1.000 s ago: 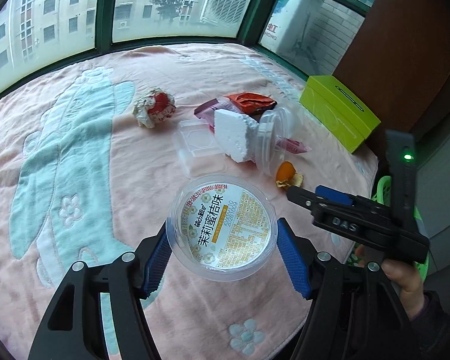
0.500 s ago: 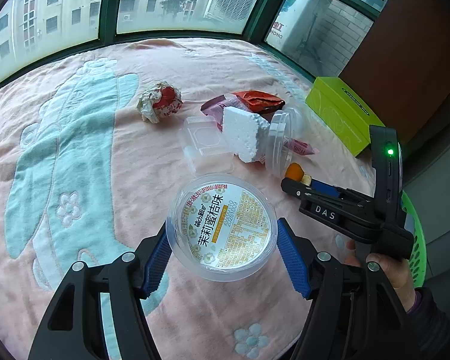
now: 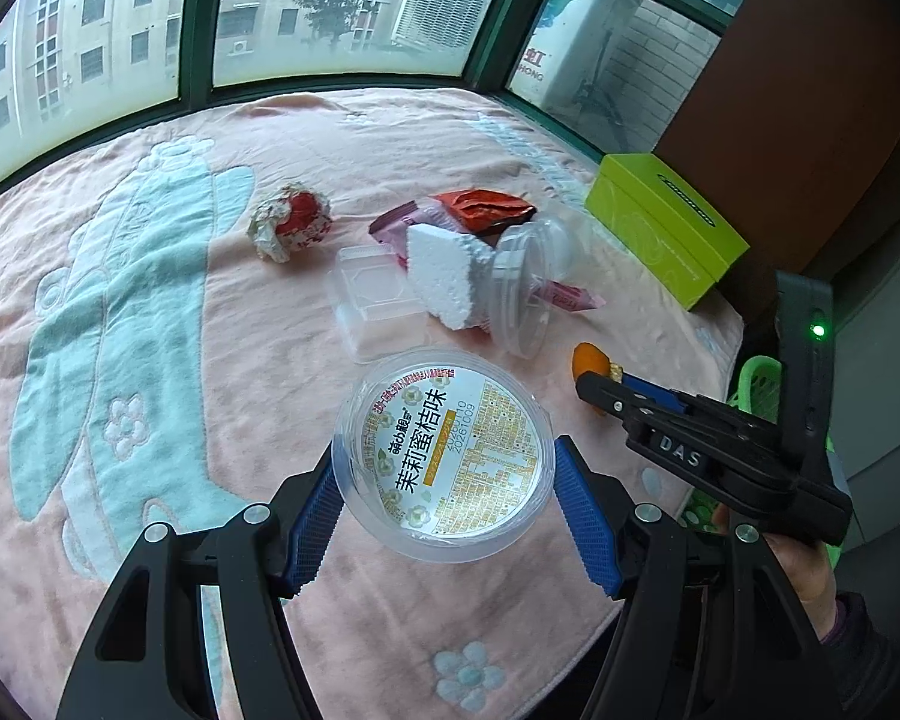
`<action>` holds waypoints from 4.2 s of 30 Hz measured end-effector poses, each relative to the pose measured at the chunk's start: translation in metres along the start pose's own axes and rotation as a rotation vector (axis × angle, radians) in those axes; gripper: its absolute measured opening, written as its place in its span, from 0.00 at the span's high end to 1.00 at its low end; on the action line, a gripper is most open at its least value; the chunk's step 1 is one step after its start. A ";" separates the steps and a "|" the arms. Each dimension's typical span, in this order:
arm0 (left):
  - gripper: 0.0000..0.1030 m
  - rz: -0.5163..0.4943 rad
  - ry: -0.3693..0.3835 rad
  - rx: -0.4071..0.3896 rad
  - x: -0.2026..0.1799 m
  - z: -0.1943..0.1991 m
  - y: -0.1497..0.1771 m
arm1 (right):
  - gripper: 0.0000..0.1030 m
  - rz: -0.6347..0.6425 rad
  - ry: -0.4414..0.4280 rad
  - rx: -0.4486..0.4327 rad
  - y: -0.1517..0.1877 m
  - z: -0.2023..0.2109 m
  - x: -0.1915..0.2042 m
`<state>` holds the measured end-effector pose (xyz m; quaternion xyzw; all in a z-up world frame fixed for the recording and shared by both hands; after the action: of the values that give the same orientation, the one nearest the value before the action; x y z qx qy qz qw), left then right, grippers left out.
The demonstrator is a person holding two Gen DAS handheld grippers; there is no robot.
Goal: Collect trash
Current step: 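Carry the yogurt cup and orange peel over the green basket and release both, then move both tools back over the remaining trash on the table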
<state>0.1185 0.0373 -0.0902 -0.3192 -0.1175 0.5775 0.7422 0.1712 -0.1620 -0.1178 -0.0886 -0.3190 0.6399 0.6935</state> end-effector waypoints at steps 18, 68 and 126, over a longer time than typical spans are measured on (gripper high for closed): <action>0.37 -0.154 0.092 -0.027 -0.084 0.001 -0.024 | 0.66 -0.084 0.057 -0.143 0.015 0.107 -0.056; 0.20 -0.543 0.348 0.077 -0.323 -0.062 -0.025 | 0.43 -0.396 0.299 -0.339 0.087 0.241 -0.219; 0.19 0.060 -0.104 -0.076 0.022 0.011 -0.049 | 0.19 -0.045 -0.192 -0.036 -0.026 0.035 0.006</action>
<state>0.1582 0.0551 -0.0561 -0.3199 -0.1682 0.6104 0.7048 0.1727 -0.1706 -0.0745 -0.0321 -0.3974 0.6239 0.6722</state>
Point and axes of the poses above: each gripper's, at about its wrist camera, not at the fingertips, and z roughly against the way its jaws point, x to its left, y to its underside, the point moved 4 cm from there along -z, roughly the way its jaws point, and after that the axes turned 10 degrees about -z, right-handed, at the moved point
